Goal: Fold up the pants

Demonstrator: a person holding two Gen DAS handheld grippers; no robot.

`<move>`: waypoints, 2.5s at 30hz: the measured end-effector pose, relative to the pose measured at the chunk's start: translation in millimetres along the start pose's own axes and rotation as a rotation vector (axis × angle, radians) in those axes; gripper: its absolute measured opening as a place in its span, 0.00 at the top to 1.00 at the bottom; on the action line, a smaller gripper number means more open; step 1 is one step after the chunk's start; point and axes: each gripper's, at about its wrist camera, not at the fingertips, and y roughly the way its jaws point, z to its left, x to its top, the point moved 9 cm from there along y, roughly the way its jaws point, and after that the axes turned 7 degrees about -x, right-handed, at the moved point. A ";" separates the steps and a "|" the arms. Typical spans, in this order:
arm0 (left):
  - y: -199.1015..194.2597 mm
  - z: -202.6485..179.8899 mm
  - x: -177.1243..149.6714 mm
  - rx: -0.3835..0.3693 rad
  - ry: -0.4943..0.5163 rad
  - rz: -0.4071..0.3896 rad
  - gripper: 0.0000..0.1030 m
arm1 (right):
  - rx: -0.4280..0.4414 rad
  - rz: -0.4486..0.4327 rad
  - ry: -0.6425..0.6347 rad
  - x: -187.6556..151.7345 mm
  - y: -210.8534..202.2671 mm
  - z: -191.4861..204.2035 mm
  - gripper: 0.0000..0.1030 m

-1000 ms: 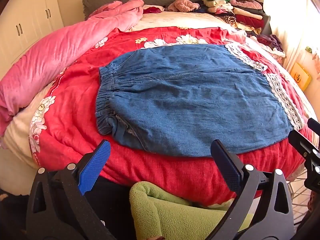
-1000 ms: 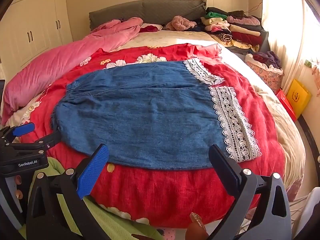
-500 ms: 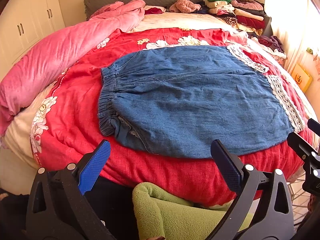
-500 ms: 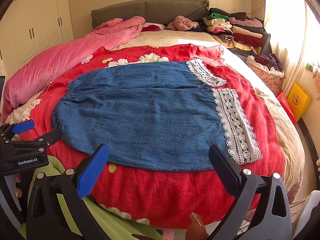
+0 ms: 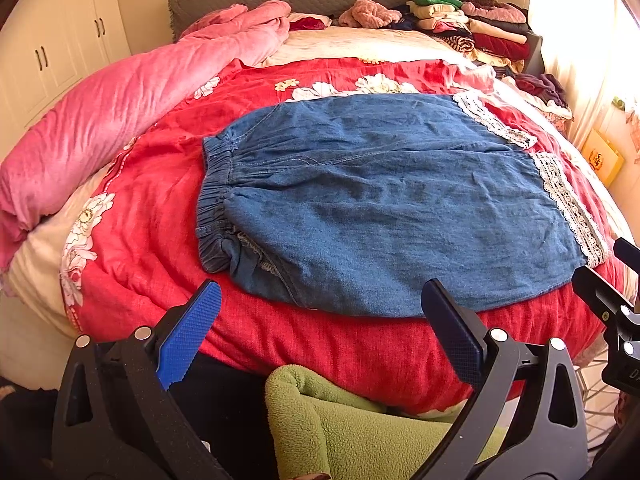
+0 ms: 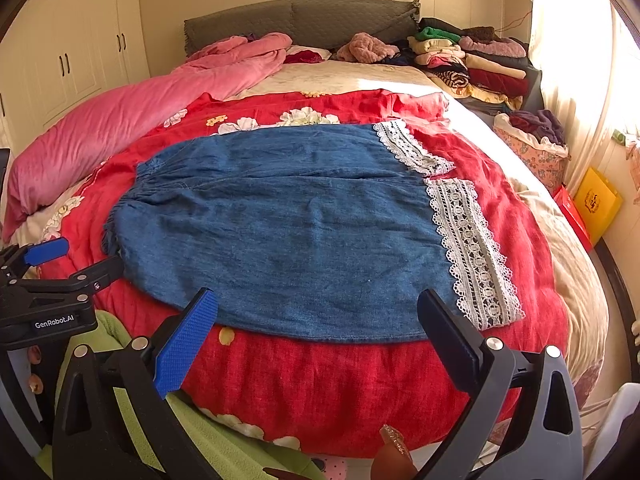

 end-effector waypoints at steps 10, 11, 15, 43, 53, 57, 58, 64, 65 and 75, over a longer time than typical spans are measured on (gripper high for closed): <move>-1.4 0.5 1.8 0.001 0.000 -0.001 0.09 | 0.000 0.000 -0.003 0.0 0.0 0.4 0.04; -1.5 0.9 2.5 0.001 0.000 -0.002 0.09 | 0.001 -0.001 -0.003 0.0 0.0 0.3 0.04; -0.9 2.3 6.4 0.002 -0.001 -0.003 0.09 | 0.001 -0.001 -0.003 -0.2 0.0 0.8 0.04; 1.8 4.6 4.3 0.010 -0.005 -0.007 0.09 | 0.001 0.000 -0.005 4.1 2.7 2.6 0.04; 16.7 20.8 13.8 -0.008 -0.035 0.009 0.09 | 0.042 -0.017 -0.006 31.4 12.8 8.4 0.04; 22.0 38.1 27.7 -0.006 -0.064 0.002 0.09 | 0.089 -0.018 -0.016 50.4 23.5 16.6 0.04; 23.9 44.2 33.1 -0.001 -0.071 -0.002 0.09 | 0.098 -0.021 -0.023 56.2 27.9 19.5 0.04; 43.7 76.8 55.9 0.004 -0.106 0.018 0.09 | 0.140 -0.019 -0.061 91.5 58.2 40.2 0.04; 47.0 82.8 59.7 0.008 -0.110 0.019 0.09 | 0.150 -0.015 -0.063 98.4 64.3 44.4 0.04; 86.9 144.6 102.5 0.046 -0.158 0.054 0.09 | 0.189 0.021 -0.190 156.7 134.0 89.3 0.04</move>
